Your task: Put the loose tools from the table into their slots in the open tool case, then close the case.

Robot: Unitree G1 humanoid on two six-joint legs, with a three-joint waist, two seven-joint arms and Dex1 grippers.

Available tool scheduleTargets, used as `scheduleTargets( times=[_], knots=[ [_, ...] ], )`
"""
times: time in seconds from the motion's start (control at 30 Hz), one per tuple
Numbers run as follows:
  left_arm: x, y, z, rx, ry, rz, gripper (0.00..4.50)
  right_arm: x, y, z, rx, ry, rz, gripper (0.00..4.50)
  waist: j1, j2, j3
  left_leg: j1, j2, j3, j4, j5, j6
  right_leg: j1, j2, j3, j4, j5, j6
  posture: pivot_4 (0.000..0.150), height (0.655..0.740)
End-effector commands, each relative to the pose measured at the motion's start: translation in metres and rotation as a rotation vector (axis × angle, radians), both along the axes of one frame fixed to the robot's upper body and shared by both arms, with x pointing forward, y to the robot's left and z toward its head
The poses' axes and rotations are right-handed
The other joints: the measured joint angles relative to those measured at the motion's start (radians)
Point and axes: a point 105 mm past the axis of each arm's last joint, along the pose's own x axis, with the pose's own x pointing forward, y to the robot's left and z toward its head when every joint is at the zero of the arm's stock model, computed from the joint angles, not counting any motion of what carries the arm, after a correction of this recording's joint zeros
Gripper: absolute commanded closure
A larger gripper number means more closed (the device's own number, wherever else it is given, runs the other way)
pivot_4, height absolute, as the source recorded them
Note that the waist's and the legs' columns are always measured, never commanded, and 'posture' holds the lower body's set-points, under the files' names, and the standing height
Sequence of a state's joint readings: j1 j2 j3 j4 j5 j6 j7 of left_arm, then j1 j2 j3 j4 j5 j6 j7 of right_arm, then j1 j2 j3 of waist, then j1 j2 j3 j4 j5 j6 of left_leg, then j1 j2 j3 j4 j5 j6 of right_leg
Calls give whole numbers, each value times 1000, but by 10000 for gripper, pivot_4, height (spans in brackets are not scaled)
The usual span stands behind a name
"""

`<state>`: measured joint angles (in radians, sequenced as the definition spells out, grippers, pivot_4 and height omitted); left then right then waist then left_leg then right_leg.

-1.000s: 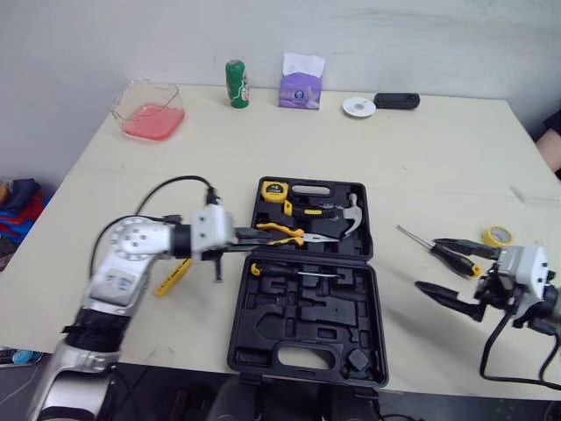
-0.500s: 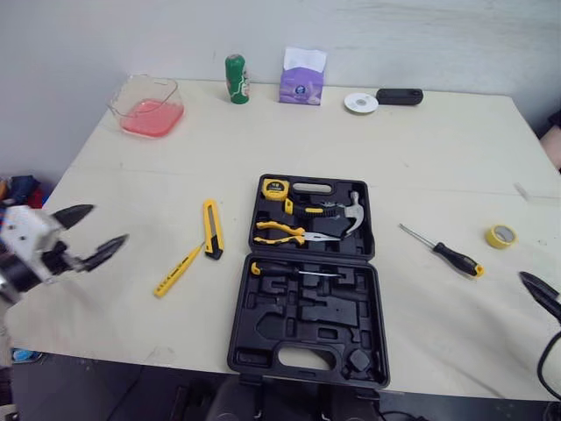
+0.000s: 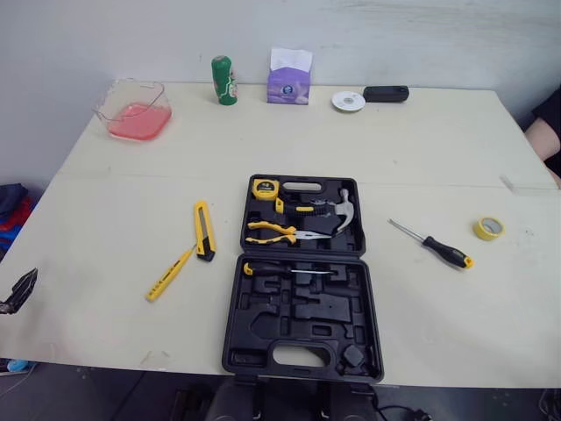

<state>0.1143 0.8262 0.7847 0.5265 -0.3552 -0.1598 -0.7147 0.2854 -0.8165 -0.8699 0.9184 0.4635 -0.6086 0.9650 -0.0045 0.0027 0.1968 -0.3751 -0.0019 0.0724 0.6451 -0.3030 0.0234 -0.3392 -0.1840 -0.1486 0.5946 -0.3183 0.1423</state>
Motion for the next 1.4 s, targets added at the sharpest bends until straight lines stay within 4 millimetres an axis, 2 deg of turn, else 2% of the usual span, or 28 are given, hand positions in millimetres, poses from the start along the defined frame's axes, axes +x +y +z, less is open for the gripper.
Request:
scheduleTargets(
  times=[0.03,0.13,0.3,0.47,0.63,0.7,0.83,0.93,1.1,1.23,1.4],
  knots=[
    [-1,6,11,34,-51,30,526,-2,1,-1,10,-19,2,0,0,0,0,0,0,0,0,0,0,0,0,1,0,0,0,1500,7400],
    [9,-2,17,28,-85,-14,526,11,6,0,13,-45,38,0,-3,0,0,0,2,2,0,-1,-1,-1,0,2,0,0,0,1500,7400],
    [33,-31,27,52,-102,-159,526,40,21,13,21,-111,157,0,-3,0,0,1,2,5,0,-1,-1,-2,1,4,1,0,0,1500,7400],
    [50,-90,53,95,-164,-422,526,73,50,33,53,-141,358,0,-1,0,0,1,3,6,0,-1,-1,-3,1,5,1,0,0,1500,7400],
    [63,-151,73,57,-179,-643,526,101,89,43,95,-62,557,0,2,0,0,0,3,6,0,-1,-1,-3,3,7,1,0,0,1500,7400],
    [66,-185,80,23,-169,-763,526,114,108,54,101,-38,643,0,3,0,0,0,2,7,0,-1,-1,-3,4,7,1,0,0,1500,7400],
    [63,-218,83,22,-132,-898,526,130,120,62,109,35,667,0,3,1,1,0,1,8,1,-1,0,-3,4,8,1,1,1,1500,7400],
    [55,-255,89,48,-107,-1081,526,143,124,66,132,171,642,0,4,1,1,0,2,9,1,0,2,-4,5,8,1,1,1,1500,7400],
    [41,-309,94,24,-50,-1350,526,145,145,68,111,330,777,0,12,0,1,-1,2,9,2,2,5,-4,6,9,0,1,1,1500,7400],
    [30,-331,96,-43,6,-1480,526,148,142,61,128,418,796,0,20,0,1,-1,2,10,2,3,7,-4,8,10,1,2,2,1500,7400],
    [21,-344,99,-85,46,-1582,526,158,135,51,83,489,806,0,19,-1,2,-1,4,14,3,3,7,-4,11,14,0,2,3,1500,7400]
  ],
)
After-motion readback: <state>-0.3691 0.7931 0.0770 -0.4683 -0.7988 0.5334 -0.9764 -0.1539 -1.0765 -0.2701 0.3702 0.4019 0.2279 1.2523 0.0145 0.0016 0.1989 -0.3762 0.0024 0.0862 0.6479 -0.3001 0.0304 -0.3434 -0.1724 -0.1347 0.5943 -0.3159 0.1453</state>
